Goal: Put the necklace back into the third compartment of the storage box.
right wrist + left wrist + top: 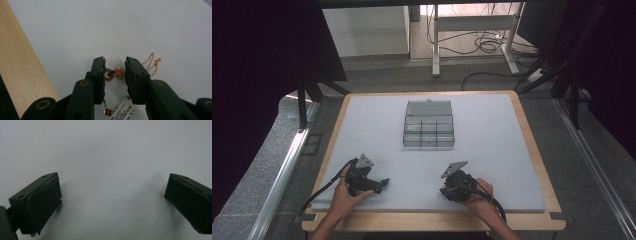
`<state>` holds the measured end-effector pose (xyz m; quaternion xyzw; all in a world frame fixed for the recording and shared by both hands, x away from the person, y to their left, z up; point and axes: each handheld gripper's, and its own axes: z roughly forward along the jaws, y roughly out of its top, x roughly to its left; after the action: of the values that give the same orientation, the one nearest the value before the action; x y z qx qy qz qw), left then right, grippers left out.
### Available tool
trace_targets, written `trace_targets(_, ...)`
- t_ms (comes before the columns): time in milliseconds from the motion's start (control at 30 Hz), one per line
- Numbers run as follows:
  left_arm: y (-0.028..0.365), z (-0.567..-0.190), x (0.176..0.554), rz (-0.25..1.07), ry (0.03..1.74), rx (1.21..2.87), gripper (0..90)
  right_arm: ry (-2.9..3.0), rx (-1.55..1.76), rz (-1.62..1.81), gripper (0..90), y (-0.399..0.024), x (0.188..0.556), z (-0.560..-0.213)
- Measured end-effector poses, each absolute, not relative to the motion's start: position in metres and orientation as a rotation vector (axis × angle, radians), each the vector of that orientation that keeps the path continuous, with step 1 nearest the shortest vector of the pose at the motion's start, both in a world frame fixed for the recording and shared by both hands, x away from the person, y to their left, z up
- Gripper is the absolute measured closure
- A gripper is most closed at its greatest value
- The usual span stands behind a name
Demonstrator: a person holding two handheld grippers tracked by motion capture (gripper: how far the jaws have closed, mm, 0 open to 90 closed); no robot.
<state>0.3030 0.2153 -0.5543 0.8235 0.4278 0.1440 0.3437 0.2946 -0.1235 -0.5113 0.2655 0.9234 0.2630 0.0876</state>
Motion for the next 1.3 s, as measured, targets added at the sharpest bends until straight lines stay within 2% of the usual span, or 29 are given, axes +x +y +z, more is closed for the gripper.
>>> trace_targets(300,0.215,-0.554,0.303,0.375,1.111,2.140,0.5,2.740,0.829,0.765,76.9,-0.120,0.292,-0.513)
trace_targets(667,0.215,-0.554,0.303,0.374,1.112,2.139,0.5,2.758,0.873,0.831,77.1,-0.124,0.296,-0.510)
trace_targets(1300,0.215,-0.554,0.303,0.374,1.112,2.141,0.5,2.656,0.877,1.007,77.2,-0.136,0.296,-0.474)
